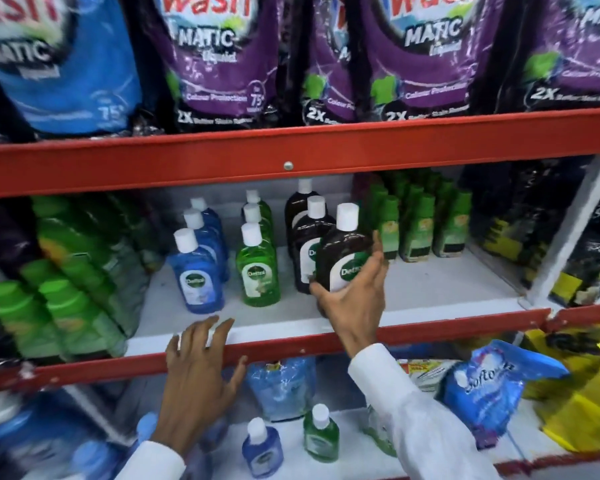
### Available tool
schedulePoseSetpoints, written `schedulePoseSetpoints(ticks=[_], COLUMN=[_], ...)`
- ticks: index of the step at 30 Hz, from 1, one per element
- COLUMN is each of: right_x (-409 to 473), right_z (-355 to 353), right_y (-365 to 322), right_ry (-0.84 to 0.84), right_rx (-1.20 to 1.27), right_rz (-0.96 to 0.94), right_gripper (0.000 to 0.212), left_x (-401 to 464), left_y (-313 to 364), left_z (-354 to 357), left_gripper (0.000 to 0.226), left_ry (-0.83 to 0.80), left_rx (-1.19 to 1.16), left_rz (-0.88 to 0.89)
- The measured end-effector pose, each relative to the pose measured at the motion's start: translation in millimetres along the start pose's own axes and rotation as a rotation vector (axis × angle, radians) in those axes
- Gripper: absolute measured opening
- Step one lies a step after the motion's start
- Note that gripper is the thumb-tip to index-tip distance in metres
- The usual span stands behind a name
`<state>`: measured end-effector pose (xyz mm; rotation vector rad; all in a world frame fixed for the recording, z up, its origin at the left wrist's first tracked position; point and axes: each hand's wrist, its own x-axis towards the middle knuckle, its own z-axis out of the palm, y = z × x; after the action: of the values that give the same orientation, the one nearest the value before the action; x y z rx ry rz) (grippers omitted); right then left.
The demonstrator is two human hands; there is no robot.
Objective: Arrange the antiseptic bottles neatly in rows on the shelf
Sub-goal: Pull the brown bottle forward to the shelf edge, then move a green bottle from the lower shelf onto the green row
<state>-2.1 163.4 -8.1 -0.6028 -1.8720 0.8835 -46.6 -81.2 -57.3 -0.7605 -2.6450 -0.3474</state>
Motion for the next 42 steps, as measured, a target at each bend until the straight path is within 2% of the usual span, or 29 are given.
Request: schedulePoseSetpoints(ticks=[3,8,14,17,19,22,24,25,28,30,32,36,42], right_x=[-9.0,-15.3,-23.8,-35.8,-54.7,-99.7,-126.3,-136.2,-152.6,-155.0,-153.3,-146.1,-108.5], right_z=[16.8,25.1,19.8,5.9,-10.1,-30.8,-34.5,-33.2,-22.1,-13.2,-5.6,-6.5,-42.4], right_y=[-8.7,-10.3,-3.8,6.2,17.9,47.7,79.4,96.0,129.1,136.0,140.0,126.1,27.6], right_ry=[-0.05,-0.006,-0.05,-0.043,0.0,0.04,-0.144,-0.307,-0.8,-0.97,-1.021,-1.018,-0.814], right_rx=[-0.011,-0.052,-0.108,-0.146,-0.093,-0.036,-0.036,-0.068,-0.254,-0.292,-0.33,-0.404,-0.214], right_rz=[0.027,0.028,0.0,-0.025,-0.058,-0.204,-0.183,-0.127,0.041,0.133,0.15,0.026,-0.129], right_gripper=[0.125,0.125,0.137,0.134,0.115,0.055,0.036,0.038,0.06,0.063,0.054,0.045,0.055], left_x=[-10.0,-13.4,-14.7,-17.2,-17.4,-17.9,-17.9,-18.1,-18.3,-18.3,-19.1,-21.8,-21.3], left_y=[-18.9,-27.7,-23.3,-21.2,-22.0,-21.8,-19.2,-18.0,-15.7,-15.8,-17.3,-22.9,-23.0], left_z=[11.6,19.7,22.9,25.2,27.2,28.4,29.5,30.1,31.4,31.4,30.6,28.7,24.6], left_gripper=[0.055,0.053,0.053,0.054,0.055,0.055,0.054,0.054,0.053,0.053,0.053,0.053,0.055], left_ry=[-0.015,-0.008,0.021,0.022,0.025,0.027,0.031,0.034,0.044,0.044,0.039,0.015,0.023], left_rx=[0.001,0.003,-0.014,-0.03,-0.04,-0.04,-0.051,-0.059,-0.064,-0.062,-0.066,-0.073,-0.133], left_rz=[0.017,0.048,0.031,0.022,0.019,0.009,-0.007,-0.015,-0.025,-0.023,-0.016,0.008,0.003])
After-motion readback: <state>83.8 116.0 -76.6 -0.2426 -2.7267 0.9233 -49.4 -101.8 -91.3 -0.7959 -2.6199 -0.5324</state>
